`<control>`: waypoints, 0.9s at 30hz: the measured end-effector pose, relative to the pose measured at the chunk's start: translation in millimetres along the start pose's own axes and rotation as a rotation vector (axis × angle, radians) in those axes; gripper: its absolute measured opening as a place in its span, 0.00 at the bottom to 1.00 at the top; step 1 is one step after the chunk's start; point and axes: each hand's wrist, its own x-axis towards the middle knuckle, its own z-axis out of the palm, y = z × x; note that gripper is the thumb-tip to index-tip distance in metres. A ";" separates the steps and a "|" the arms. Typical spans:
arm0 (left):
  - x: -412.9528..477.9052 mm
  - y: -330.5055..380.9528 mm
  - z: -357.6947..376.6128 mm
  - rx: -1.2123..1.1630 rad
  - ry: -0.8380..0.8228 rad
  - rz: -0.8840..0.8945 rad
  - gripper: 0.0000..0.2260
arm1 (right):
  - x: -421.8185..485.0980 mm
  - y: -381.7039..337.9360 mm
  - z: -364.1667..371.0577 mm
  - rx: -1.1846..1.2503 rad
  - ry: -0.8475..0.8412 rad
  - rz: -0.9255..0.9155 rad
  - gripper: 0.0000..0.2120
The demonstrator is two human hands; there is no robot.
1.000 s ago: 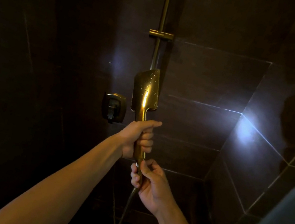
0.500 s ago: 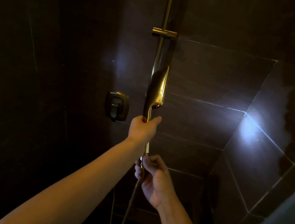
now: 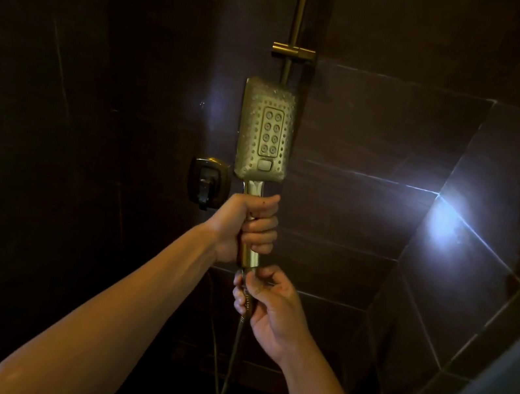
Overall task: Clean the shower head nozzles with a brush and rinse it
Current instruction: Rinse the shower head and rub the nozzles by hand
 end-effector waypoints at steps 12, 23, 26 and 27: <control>1.9 3.8 -8.8 -0.092 -0.116 -0.035 0.15 | 2.0 -1.6 2.1 0.056 -0.047 0.037 0.05; -4.4 11.7 4.8 0.902 0.297 -0.022 0.13 | 11.7 -6.6 -29.1 -0.005 0.070 -0.029 0.08; -4.4 20.1 9.5 0.965 0.200 -0.070 0.16 | 15.6 -12.0 -35.2 -0.079 0.075 -0.068 0.11; -3.6 22.3 10.1 0.979 0.178 -0.066 0.17 | 17.1 -14.3 -37.4 -0.100 0.075 -0.078 0.13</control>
